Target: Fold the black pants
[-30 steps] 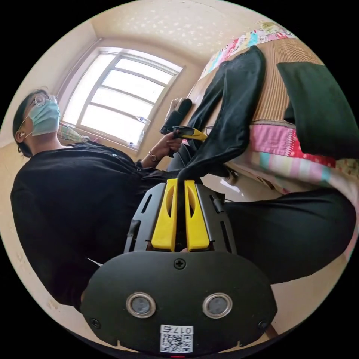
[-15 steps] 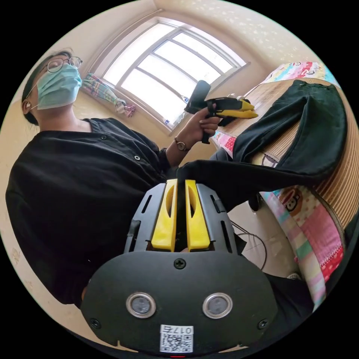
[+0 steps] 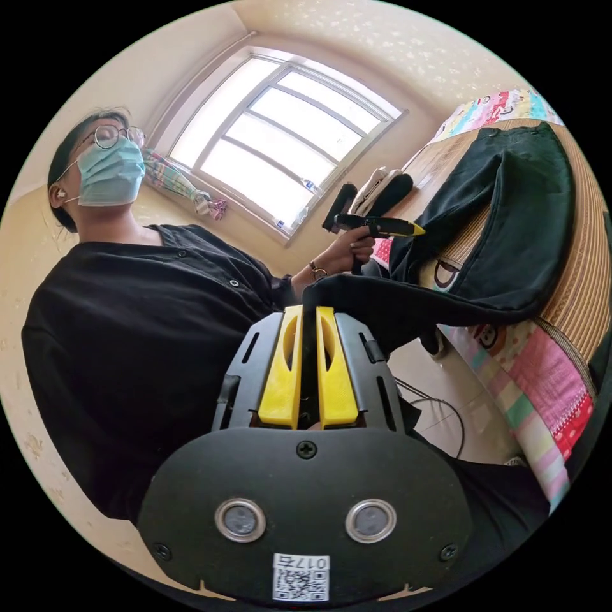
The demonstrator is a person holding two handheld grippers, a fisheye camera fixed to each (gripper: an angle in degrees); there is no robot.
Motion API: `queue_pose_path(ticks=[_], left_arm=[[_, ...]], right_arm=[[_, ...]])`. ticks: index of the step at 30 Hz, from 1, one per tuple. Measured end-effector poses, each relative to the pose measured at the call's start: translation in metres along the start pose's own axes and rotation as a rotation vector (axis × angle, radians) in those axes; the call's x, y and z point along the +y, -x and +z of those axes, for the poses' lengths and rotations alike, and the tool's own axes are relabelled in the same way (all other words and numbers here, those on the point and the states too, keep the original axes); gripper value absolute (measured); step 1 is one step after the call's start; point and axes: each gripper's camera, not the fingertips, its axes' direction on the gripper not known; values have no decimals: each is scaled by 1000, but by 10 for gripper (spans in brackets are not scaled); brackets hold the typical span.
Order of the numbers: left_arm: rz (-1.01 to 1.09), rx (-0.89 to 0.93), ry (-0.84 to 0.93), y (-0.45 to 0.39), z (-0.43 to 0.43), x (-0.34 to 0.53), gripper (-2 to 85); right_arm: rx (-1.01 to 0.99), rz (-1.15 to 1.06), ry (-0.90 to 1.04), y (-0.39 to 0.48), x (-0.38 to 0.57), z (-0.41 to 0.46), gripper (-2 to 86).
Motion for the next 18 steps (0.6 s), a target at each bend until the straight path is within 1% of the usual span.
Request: queue_pose_path(ticks=[2, 3, 5, 7, 9, 13, 15, 17, 18], left_arm=[[51, -37, 49, 1, 5, 4, 14], [45, -41, 75, 4, 9, 5, 14], [8, -19, 132, 15, 21, 18, 43], [-2, -7, 105, 18, 20, 34, 63], [39, -5, 76, 12, 18, 50, 64], [119, 9, 64, -18, 24, 72, 40], [158, -21, 91, -33, 36, 78, 41], [160, -140, 163, -46, 62, 81, 55], [158, -167, 160, -49, 65, 83, 60]], right_arm=[[-8, 8, -27, -1, 4, -6, 16], [-9, 14, -31, -2, 5, -7, 16], [-6, 37, -34, -6, 7, -8, 17], [-6, 38, -30, -6, 7, -6, 17], [-1, 36, -28, -5, 7, -3, 18], [-21, 43, -33, -8, 9, 2, 18], [-33, 46, -28, -11, 9, 3, 19], [-39, 42, -23, -12, 8, 6, 19], [-39, 41, -21, -11, 8, 7, 19]])
